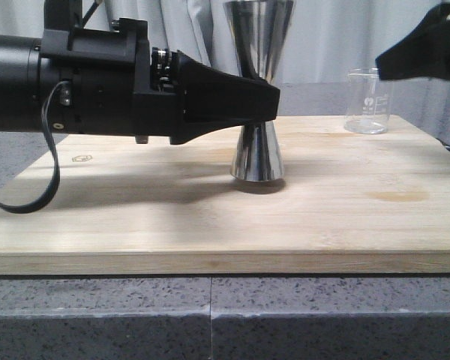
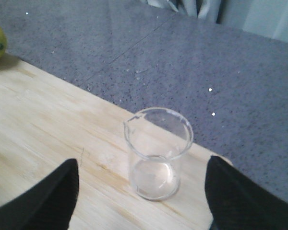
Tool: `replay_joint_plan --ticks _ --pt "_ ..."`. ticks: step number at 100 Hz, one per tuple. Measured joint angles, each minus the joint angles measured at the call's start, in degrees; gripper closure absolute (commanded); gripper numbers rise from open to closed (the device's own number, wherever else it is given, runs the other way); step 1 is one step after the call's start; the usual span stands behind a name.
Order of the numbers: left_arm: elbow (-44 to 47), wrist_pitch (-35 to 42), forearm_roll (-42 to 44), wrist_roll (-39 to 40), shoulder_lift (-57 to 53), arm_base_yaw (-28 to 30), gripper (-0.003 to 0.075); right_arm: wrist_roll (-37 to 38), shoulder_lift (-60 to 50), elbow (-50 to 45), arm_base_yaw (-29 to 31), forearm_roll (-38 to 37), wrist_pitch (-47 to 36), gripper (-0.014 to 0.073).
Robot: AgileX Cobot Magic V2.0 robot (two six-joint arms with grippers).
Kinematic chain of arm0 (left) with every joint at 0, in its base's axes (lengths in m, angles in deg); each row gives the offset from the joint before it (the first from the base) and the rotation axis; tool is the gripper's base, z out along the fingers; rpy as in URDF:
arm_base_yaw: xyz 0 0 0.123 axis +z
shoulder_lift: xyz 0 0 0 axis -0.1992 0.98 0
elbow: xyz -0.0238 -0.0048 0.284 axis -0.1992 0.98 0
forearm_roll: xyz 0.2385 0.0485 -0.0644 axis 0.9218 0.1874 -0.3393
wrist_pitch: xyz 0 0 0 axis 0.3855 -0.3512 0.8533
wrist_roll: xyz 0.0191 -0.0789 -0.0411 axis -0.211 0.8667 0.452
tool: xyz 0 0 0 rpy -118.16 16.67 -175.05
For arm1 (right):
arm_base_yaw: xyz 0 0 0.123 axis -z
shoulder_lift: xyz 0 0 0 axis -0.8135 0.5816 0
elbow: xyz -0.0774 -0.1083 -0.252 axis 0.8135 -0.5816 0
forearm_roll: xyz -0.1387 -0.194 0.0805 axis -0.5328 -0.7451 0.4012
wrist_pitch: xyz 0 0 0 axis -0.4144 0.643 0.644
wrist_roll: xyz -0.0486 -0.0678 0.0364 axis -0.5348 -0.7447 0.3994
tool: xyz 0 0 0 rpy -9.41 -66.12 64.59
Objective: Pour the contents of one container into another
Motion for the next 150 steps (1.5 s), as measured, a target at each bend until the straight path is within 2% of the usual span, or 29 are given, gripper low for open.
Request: replay_joint_plan --ticks 56,150 --pt "0.0 0.0 -0.07 0.0 0.0 0.36 0.0739 1.24 -18.72 -0.25 0.0 -2.08 0.54 0.0126" --pt "0.0 0.86 0.81 0.0 0.0 12.35 0.0739 2.79 -19.68 -2.17 0.0 -3.37 0.54 0.0126"
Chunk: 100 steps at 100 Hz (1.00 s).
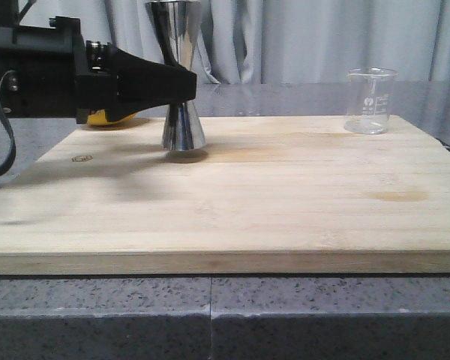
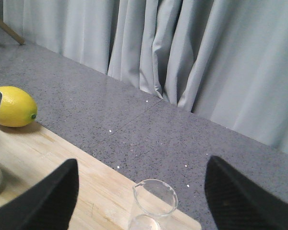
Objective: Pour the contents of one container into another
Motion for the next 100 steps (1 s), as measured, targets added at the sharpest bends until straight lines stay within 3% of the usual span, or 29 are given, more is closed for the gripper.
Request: replay_joint_plan --ticks 100 --pt "0.0 0.0 1.67 0.05 0.0 1.79 0.0739 0.03 0.0 0.0 0.0 0.0 -0.11 0.0126"
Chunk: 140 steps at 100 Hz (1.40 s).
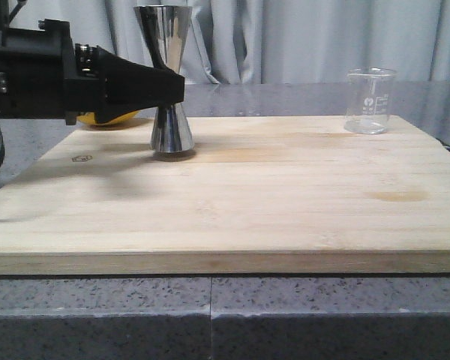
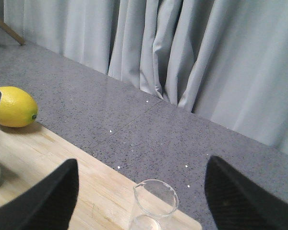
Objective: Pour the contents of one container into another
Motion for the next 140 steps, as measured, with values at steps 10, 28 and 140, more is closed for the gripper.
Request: replay_joint_plan --ticks 10,28,140 --pt "0.0 0.0 0.0 0.0 0.12 0.0 0.0739 0.0 0.0 0.0 0.0 0.0 0.0 0.0126" --pt "0.0 0.0 0.0 -0.11 0.12 0.0 0.0739 0.0 0.0 0.0 0.0 0.0 0.0 0.0126" --pt "0.0 0.0 0.0 -1.71 0.12 0.0 0.0739 0.0 0.0 0.0 0.0 0.0 -0.24 0.0126"
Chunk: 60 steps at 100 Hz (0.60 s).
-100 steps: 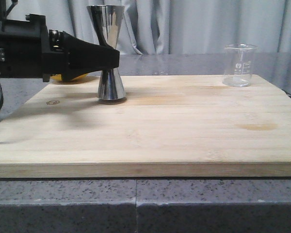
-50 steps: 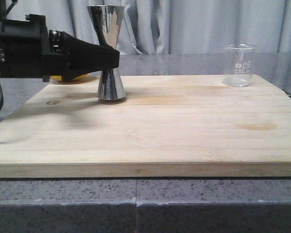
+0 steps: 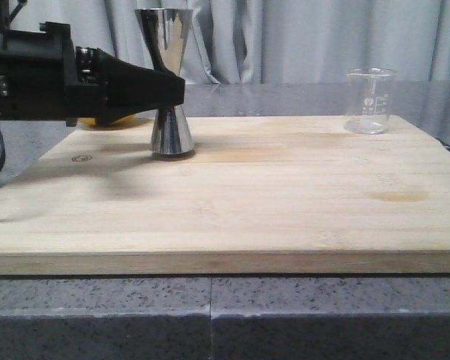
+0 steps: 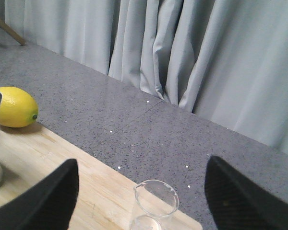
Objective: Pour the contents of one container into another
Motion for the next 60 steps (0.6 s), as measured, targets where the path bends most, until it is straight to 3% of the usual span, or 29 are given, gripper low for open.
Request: replay_joint_plan --ticks 60 --pt "0.0 0.0 -0.1 -0.71 0.0 0.0 0.0739 0.12 0.0 0.0 0.0 0.0 -1.26 0.0126"
